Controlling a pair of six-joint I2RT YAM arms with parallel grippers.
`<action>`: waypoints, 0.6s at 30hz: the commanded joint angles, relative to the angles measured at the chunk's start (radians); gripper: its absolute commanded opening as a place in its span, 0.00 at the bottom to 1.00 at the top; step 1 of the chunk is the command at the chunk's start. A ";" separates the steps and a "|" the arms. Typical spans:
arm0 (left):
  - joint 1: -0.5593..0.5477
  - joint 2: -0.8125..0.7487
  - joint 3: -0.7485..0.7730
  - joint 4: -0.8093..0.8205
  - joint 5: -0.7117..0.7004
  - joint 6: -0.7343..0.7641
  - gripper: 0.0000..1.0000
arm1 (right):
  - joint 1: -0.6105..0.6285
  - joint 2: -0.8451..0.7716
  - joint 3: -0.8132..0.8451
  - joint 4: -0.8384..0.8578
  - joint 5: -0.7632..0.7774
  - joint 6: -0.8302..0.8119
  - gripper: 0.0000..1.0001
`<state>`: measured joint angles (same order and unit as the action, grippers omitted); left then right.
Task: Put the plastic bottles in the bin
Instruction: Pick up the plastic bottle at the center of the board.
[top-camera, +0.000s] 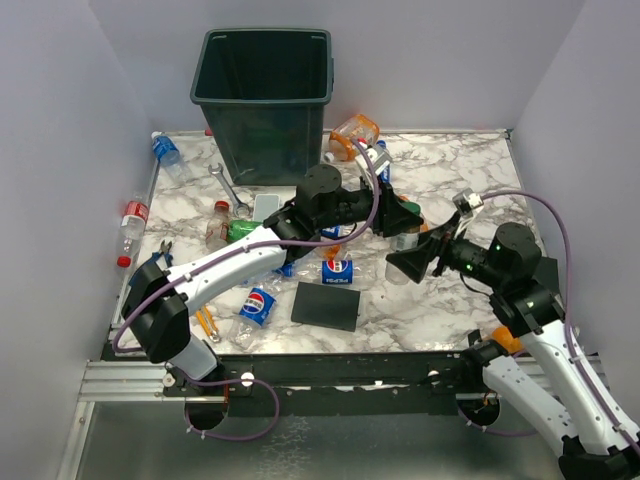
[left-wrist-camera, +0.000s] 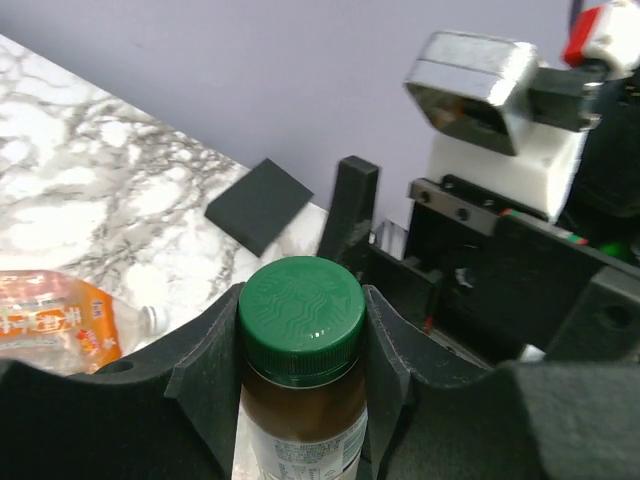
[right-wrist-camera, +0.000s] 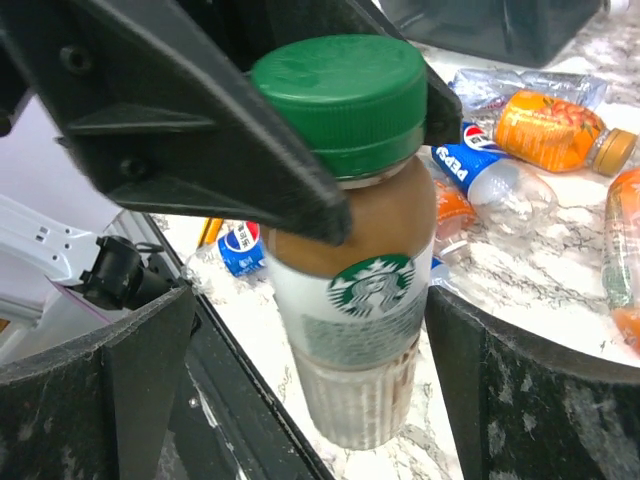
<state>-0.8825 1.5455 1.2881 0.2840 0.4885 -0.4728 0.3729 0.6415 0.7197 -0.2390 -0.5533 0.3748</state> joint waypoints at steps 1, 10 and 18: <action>0.012 -0.069 0.041 -0.037 -0.179 0.084 0.00 | 0.003 -0.006 0.089 -0.046 -0.024 0.024 1.00; 0.123 -0.136 0.164 -0.076 -0.422 0.193 0.00 | 0.003 -0.018 0.217 -0.093 -0.045 0.058 1.00; 0.200 -0.149 0.302 -0.035 -0.749 0.461 0.00 | 0.003 -0.116 0.200 -0.102 0.207 0.083 1.00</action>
<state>-0.7120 1.4223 1.5150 0.2077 -0.0116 -0.2081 0.3721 0.5922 0.9501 -0.3180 -0.5171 0.4221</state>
